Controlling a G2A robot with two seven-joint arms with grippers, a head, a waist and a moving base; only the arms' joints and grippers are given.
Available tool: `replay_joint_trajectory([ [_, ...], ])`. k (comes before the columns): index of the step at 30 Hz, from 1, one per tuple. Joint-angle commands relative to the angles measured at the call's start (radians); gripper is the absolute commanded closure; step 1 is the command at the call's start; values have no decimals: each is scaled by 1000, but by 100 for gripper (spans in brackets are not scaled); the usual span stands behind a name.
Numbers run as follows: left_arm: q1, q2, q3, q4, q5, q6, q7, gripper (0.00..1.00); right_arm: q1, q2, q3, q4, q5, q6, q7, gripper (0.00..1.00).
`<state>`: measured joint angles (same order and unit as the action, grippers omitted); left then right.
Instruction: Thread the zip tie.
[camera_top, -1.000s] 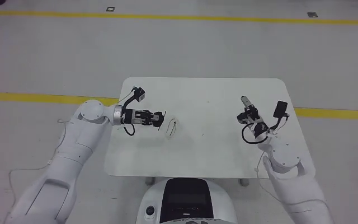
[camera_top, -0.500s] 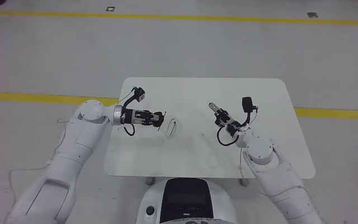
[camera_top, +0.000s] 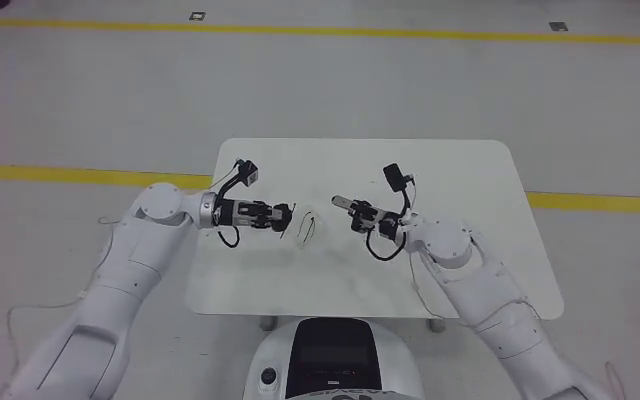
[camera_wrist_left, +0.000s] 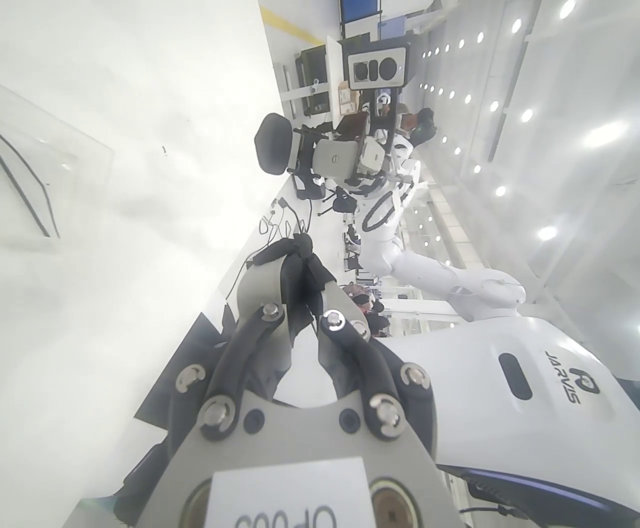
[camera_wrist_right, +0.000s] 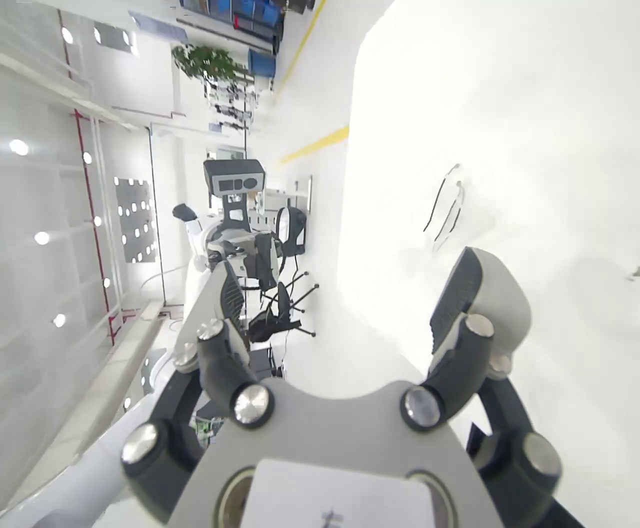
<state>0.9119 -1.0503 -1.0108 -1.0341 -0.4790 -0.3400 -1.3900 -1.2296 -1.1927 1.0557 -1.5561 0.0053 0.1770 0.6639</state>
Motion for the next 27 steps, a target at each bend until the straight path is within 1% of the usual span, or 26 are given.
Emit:
replay_joint_trajectory([
  [1, -1, 10, 10, 1, -25, 0, 0, 100, 38, -8, -33, 31, 4, 6, 18, 0],
  [5, -14, 25, 32, 19, -62, 0, 0, 100, 94, -27, -98, 89, 10, 14, 34, 0],
  [7, -20, 30, 43, 21, -74, 0, 0, 100, 109, -34, -121, 110, 14, 9, 40, 0],
  [9, -30, 38, 33, 28, -56, 0, 0, 100, 114, -35, -126, 116, 10, 2, 45, 0],
  [15, -30, 38, 33, 28, -56, 0, 0, 100, 114, -35, -126, 116, 10, 2, 45, 0],
  [17, -23, 37, 38, 19, -52, 8, 23, 100, 114, -35, -126, 116, 10, 2, 45, 0],
  [19, -23, 35, 45, 26, -62, 18, 27, 100, 106, -36, -116, 128, 69, -31, 70, 0],
  [20, -27, 34, 48, 31, -68, 16, 18, 100, 113, -37, -114, 138, 76, -48, 86, 0],
  [21, -28, 33, 52, 39, -79, 9, 3, 100, 119, -38, -114, 144, 97, -77, 111, 0],
  [22, -32, 31, 57, 54, -98, 6, 0, 100, 129, -40, -111, 164, 144, -116, 160, 0],
  [25, -46, 31, 75, 82, -110, 0, 0, 100, 172, -48, -118, 226, 231, -191, 267, 0],
  [27, -48, 32, 90, 80, -123, 0, 0, 100, 205, -55, -134, 263, 262, -213, 318, 0],
])
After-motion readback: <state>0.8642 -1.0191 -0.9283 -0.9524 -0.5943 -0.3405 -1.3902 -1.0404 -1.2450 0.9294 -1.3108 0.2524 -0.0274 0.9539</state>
